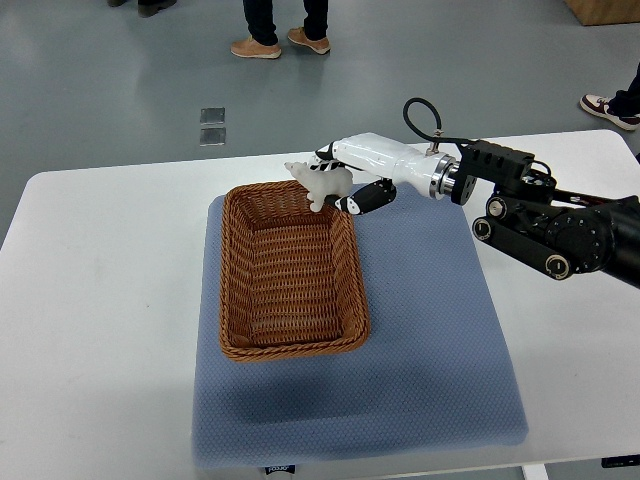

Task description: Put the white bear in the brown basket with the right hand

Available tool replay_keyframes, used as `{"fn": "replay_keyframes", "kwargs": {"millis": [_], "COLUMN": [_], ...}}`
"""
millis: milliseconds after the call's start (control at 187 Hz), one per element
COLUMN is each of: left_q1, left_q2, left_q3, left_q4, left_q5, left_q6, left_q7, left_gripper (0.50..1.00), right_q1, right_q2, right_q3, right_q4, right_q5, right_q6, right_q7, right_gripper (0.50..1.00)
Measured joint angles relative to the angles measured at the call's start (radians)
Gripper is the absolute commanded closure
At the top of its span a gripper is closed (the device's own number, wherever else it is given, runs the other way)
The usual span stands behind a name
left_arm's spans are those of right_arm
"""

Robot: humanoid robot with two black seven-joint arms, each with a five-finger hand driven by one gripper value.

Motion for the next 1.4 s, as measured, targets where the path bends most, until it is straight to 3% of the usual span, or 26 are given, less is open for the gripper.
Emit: {"fn": "replay_keyframes", "kwargs": {"millis": [230, 338, 386, 429, 477, 622, 847, 1029, 1265, 1399], "left_q1": [0.000, 0.000, 0.000, 0.000, 0.000, 0.000, 0.000, 0.000, 0.000, 0.000], "left_q2": [0.000, 0.000, 0.000, 0.000, 0.000, 0.000, 0.000, 0.000, 0.000, 0.000], "left_q3": [0.000, 0.000, 0.000, 0.000, 0.000, 0.000, 0.000, 0.000, 0.000, 0.000], "left_q4": [0.000, 0.000, 0.000, 0.000, 0.000, 0.000, 0.000, 0.000, 0.000, 0.000], "left_q5": [0.000, 0.000, 0.000, 0.000, 0.000, 0.000, 0.000, 0.000, 0.000, 0.000], "left_q6": [0.000, 0.000, 0.000, 0.000, 0.000, 0.000, 0.000, 0.000, 0.000, 0.000], "left_q7": [0.000, 0.000, 0.000, 0.000, 0.000, 0.000, 0.000, 0.000, 0.000, 0.000], "left_gripper": [0.500, 0.500, 0.500, 0.500, 0.500, 0.500, 0.500, 0.500, 0.500, 0.500], "right_q1": [0.017, 0.018, 0.019, 0.020, 0.021, 0.021, 0.017, 0.012, -0.043, -0.093], "right_q2": [0.036, 0.039, 0.040, 0.040, 0.040, 0.040, 0.039, 0.028, 0.007, -0.004], "right_q3": [-0.052, -0.072, -0.082, -0.090, -0.098, -0.105, -0.098, -0.072, 0.117, 0.237], "right_q4": [0.000, -0.001, -0.001, -0.001, -0.001, -0.001, -0.001, -0.002, -0.002, -0.002], "right_q5": [-0.007, -0.008, -0.009, -0.009, -0.010, -0.011, -0.005, 0.010, 0.131, 0.241], "right_q6": [0.070, 0.090, 0.102, 0.116, 0.133, 0.156, 0.145, 0.063, 0.035, 0.028], "right_q7": [0.006, 0.005, 0.003, 0.002, 0.000, -0.006, -0.039, -0.047, -0.065, -0.066], "right_gripper": [0.996, 0.906, 0.828, 0.812, 0.761, 0.711, 0.693, 0.693, 0.675, 0.601]}}
